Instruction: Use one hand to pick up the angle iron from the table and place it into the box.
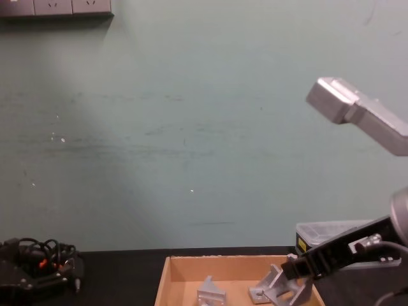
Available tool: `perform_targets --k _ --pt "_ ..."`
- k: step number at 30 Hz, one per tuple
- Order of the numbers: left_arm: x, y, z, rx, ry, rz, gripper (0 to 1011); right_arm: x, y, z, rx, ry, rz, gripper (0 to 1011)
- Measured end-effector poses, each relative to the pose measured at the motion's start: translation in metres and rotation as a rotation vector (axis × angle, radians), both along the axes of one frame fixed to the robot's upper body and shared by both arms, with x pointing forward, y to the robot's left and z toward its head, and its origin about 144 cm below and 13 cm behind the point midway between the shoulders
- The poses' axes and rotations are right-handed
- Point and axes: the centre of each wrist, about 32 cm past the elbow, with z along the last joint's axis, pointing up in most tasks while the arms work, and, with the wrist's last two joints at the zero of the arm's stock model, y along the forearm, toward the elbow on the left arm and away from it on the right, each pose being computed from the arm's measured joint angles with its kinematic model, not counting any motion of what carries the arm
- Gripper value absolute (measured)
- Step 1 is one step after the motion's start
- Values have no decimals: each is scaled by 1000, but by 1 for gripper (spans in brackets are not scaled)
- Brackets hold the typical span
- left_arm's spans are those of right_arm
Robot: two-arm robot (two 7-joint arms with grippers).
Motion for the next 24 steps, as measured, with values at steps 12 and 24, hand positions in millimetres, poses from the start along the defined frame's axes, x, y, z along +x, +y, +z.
perform_targets --k 12,24 --pt "0 0 0 0 0 0 1000 25 4 -12 -23 43 -9 118" --pt "0 0 0 0 0 0 1000 37 10 -21 -33 69 -6 118"
